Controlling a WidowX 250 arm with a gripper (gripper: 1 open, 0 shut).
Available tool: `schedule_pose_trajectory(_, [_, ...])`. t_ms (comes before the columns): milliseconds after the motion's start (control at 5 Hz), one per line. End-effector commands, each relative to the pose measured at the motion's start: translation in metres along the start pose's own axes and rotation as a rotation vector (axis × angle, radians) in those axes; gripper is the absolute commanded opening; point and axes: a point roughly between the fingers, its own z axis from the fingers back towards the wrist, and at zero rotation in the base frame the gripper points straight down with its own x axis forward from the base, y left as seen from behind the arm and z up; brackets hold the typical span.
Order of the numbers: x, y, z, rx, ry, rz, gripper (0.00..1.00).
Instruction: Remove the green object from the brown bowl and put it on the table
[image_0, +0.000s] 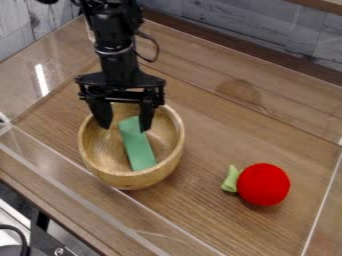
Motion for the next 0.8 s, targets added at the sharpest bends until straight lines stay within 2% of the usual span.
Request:
schedule_pose_trajectory(0, [0.005, -0.011, 0.022, -0.012, -0.063, -0.004, 1.0])
schedule_pose_trajectory(400, [-0.008, -0.009, 0.002, -0.007, -0.062, 0.043, 1.0])
schedule_pose_trajectory(600, [-0.007, -0.007, 0.007, -0.009, -0.074, 0.044, 1.0])
